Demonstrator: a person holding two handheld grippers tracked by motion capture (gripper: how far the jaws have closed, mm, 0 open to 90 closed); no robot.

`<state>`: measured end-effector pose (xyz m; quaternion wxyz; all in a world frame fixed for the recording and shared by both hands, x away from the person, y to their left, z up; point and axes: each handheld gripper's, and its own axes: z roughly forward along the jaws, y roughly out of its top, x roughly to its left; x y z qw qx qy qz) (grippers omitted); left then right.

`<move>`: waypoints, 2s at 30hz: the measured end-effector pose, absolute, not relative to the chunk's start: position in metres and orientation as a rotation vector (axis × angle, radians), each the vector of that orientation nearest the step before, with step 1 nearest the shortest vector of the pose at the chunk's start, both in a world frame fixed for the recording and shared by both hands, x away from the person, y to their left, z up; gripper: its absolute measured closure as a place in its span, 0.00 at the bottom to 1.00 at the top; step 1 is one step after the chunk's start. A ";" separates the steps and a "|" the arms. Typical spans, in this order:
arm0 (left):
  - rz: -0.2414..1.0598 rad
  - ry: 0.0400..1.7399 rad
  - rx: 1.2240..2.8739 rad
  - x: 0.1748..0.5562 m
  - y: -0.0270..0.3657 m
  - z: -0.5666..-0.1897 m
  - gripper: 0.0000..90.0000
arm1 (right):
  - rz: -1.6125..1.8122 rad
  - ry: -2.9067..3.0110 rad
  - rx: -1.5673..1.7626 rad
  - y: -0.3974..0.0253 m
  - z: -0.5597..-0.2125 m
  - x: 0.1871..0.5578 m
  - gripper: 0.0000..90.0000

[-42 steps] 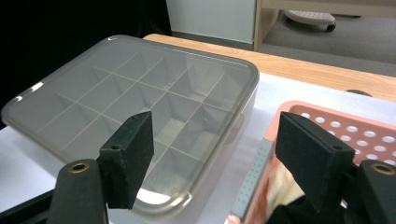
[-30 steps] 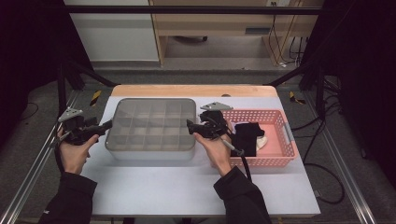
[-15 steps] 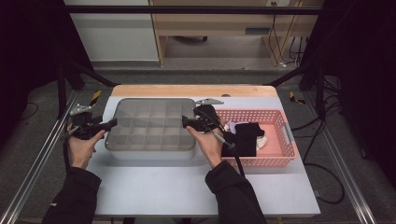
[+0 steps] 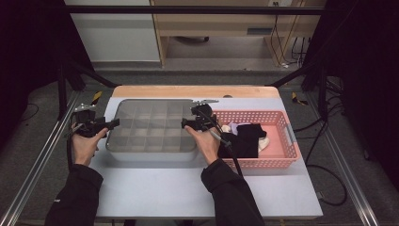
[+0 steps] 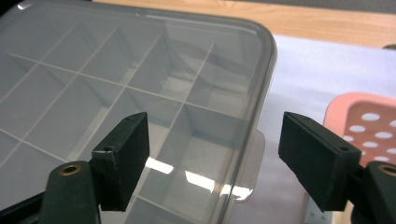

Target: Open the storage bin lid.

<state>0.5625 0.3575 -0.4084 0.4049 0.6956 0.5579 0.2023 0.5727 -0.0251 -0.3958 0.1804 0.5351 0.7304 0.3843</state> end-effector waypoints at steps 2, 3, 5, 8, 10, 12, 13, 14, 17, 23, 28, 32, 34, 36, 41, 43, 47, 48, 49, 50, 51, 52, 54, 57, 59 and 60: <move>0.501 1.410 1.763 0.563 0.357 -0.410 0.32 | 1.074 2.078 1.537 -0.024 -0.399 0.574 0.27; 0.496 1.412 1.767 0.564 0.357 -0.411 0.31 | 1.058 2.082 1.544 -0.023 -0.400 0.575 0.26; 0.488 1.412 1.777 0.565 0.356 -0.411 0.31 | 1.049 2.091 1.558 -0.022 -0.403 0.576 0.26; 0.478 1.411 1.796 0.565 0.355 -0.413 0.31 | 1.041 2.096 1.566 -0.020 -0.406 0.577 0.25; 0.459 1.413 1.792 0.566 0.355 -0.413 0.31 | 1.035 2.100 1.577 -0.020 -0.408 0.578 0.25; 0.450 1.409 1.794 0.567 0.355 -0.414 0.31 | 1.056 2.103 1.609 -0.021 -0.410 0.579 0.24; 0.439 1.408 1.796 0.567 0.354 -0.414 0.30 | 1.063 2.101 1.620 -0.021 -0.411 0.580 0.24; 0.430 1.407 1.801 0.568 0.354 -0.414 0.30 | 1.065 2.099 1.622 -0.021 -0.411 0.580 0.24; 0.394 1.412 1.808 0.571 0.353 -0.413 0.28 | 1.073 2.103 1.622 -0.021 -0.411 0.581 0.24; 0.341 1.399 1.812 0.573 0.349 -0.415 0.28 | 1.118 2.110 1.661 -0.021 -0.414 0.584 0.24; 0.306 1.417 1.784 0.576 0.349 -0.417 0.26 | 1.129 2.115 1.678 -0.022 -0.415 0.586 0.24; 0.286 1.431 1.764 0.578 0.349 -0.419 0.26 | 1.134 2.115 1.680 -0.023 -0.414 0.587 0.27; 0.284 1.443 1.764 0.578 0.349 -0.418 0.26 | 1.137 2.115 1.693 -0.024 -0.413 0.587 0.28; 0.280 1.458 1.753 0.577 0.349 -0.417 0.30 | 1.131 2.120 1.709 -0.026 -0.413 0.587 0.31; 0.281 1.462 1.736 0.575 0.352 -0.415 0.34 | 1.135 2.114 1.723 -0.027 -0.411 0.587 0.34; 0.290 1.458 1.719 0.574 0.353 -0.412 0.38 | 1.141 2.099 1.736 -0.027 -0.410 0.586 0.34; 0.302 1.439 1.692 0.570 0.357 -0.407 0.42 | 1.157 2.080 1.720 -0.028 -0.405 0.584 0.37; 0.302 1.435 1.680 0.568 0.359 -0.405 0.44 | 1.162 2.076 1.717 -0.028 -0.403 0.583 0.38; 0.305 1.428 1.669 0.567 0.360 -0.403 0.45 | 1.166 2.072 1.707 -0.029 -0.400 0.582 0.40; 0.308 1.423 1.657 0.565 0.361 -0.400 0.47 | 1.169 2.066 1.696 -0.029 -0.397 0.581 0.41; 0.312 1.415 1.649 0.563 0.362 -0.398 0.49 | 1.173 2.061 1.687 -0.029 -0.393 0.579 0.42; 0.318 1.409 1.646 0.561 0.363 -0.395 0.51 | 1.179 2.054 1.680 -0.030 -0.390 0.577 0.43; 0.335 1.396 1.644 0.557 0.363 -0.387 0.53 | 1.194 2.039 1.646 -0.031 -0.383 0.573 0.46; 0.361 1.377 1.644 0.550 0.365 -0.377 0.56 | 1.219 2.027 1.629 -0.033 -0.374 0.567 0.50; 0.369 1.365 1.628 0.544 0.369 -0.371 0.58 | 1.242 2.022 1.612 -0.035 -0.367 0.562 0.53; 0.370 1.362 1.620 0.542 0.370 -0.369 0.59 | 1.250 2.022 1.588 -0.036 -0.364 0.559 0.54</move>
